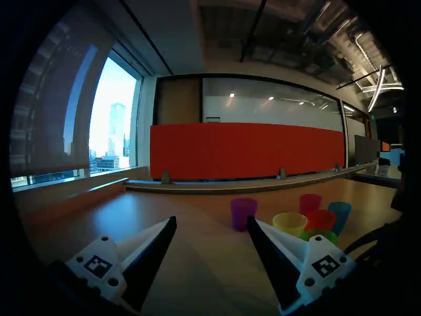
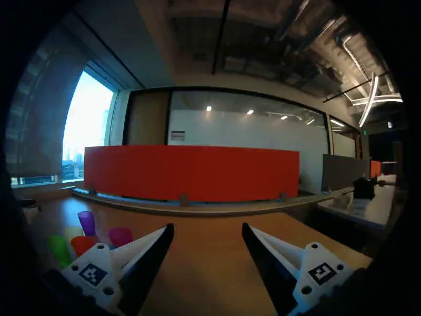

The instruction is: Pour water

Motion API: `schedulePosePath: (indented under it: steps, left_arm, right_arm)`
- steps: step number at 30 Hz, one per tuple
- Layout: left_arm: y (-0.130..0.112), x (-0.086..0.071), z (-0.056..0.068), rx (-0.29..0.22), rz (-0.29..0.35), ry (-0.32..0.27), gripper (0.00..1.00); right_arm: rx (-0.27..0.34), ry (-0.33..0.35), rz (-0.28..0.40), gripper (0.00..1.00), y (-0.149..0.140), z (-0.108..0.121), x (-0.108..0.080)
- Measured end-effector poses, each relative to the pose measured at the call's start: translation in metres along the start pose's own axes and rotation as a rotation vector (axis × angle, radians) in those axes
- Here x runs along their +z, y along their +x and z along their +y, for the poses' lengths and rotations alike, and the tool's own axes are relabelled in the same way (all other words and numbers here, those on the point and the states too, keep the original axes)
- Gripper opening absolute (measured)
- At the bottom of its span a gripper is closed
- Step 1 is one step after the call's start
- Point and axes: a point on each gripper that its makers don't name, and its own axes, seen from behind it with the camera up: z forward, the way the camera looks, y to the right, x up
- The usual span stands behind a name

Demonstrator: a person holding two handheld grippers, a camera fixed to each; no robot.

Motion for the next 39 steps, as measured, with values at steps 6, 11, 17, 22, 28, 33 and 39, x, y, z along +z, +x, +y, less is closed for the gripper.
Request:
schedulePosePath:
  steps: [6,11,17,22,28,33,39]
  left_arm:
    - [0.0,0.0,0.0,-0.001,0.0,0.0,0.99]
    - [0.0,0.0,0.0,0.0,0.0,0.0,0.99]
    - [0.0,0.0,0.0,0.0,0.0,0.0,0.99]
    - [0.0,0.0,0.0,0.0,0.0,0.0,0.99]
    - [0.0,0.0,0.001,0.0,0.0,0.0,0.99]
    - [0.0,0.0,0.001,0.0,0.0,0.0,0.99]
    - [0.0,0.0,0.001,0.0,0.0,0.0,0.99]
  right_arm:
    - [0.022,0.021,0.025,1.0,-0.007,-0.008,0.001]
    - [0.025,0.025,0.035,1.0,-0.018,-0.009,0.003]
    - [0.017,0.024,0.01,1.0,-0.038,-0.006,0.006]
    - [0.022,0.028,0.009,1.0,-0.043,-0.006,0.007]
    - [0.012,0.031,-0.006,1.0,-0.052,-0.007,0.007]
    - [0.001,0.029,-0.01,1.0,-0.058,-0.008,0.009]
    - [0.007,0.028,-0.022,1.0,-0.067,-0.006,0.011]
